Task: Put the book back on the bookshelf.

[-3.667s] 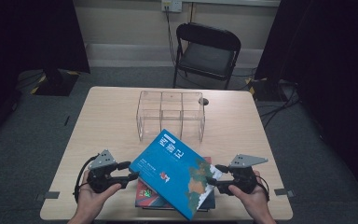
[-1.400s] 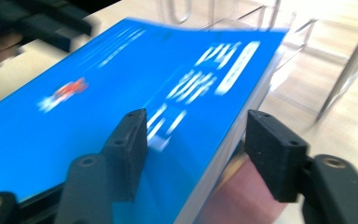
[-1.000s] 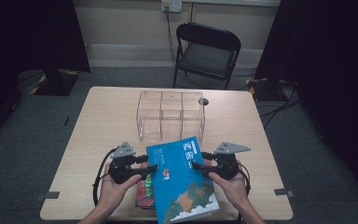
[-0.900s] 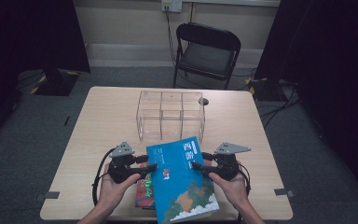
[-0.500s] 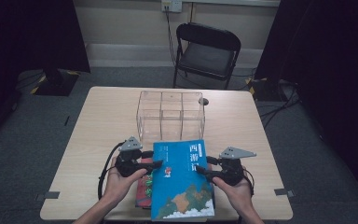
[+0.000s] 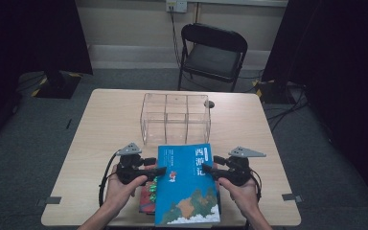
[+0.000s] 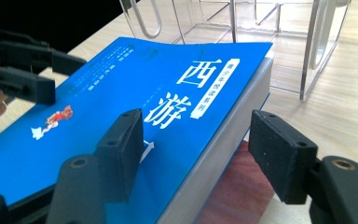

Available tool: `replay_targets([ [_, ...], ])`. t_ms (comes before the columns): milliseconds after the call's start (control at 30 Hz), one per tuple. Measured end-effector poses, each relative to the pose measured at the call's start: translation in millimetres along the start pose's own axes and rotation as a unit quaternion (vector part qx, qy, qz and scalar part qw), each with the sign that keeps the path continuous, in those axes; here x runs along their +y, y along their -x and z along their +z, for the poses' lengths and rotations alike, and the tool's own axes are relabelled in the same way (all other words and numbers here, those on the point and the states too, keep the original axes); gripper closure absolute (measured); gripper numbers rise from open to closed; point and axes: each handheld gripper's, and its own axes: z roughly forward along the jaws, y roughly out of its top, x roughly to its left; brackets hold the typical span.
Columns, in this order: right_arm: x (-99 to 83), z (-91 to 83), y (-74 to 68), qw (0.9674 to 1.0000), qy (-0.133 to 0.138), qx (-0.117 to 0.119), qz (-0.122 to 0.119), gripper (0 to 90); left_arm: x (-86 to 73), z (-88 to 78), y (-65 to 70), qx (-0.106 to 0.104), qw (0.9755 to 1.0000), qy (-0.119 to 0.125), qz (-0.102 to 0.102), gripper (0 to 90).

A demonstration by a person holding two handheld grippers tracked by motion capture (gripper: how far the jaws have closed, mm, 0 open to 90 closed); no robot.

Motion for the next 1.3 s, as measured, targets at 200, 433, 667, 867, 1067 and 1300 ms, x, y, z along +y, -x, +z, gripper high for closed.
replay_targets([
  [200,-0.1,6.3,1.8,0.9996,-0.003,0.013,0.024,38.3,0.5,1.9,3.0,0.002,1.0,-0.003,0.004,35.2],
  [433,0.4,8.3,0.9,0.9989,-0.003,0.011,0.045,38.6,0.1,2.5,1.6,-0.001,1.0,-0.005,0.002,33.8],
  [667,2.5,3.2,-1.7,0.9982,0.009,0.018,0.056,39.3,1.3,5.7,3.6,0.006,0.9999,-0.011,0.002,28.9],
  [867,1.2,-1.7,-3.6,0.9975,0.003,0.023,0.067,41.3,1.3,6.1,4.3,0.008,0.9999,-0.009,0.001,28.0],
  [1067,1.3,-12.5,-8.7,0.9954,0.017,0.039,0.086,44.6,0.8,5.8,4.1,0.008,0.9999,-0.009,0.002,27.9],
  [1300,-6.3,-15.6,-8.5,0.9937,-0.005,0.041,0.104,46.2,0.4,5.8,3.7,0.005,1.0,-0.007,0.002,28.0],
])
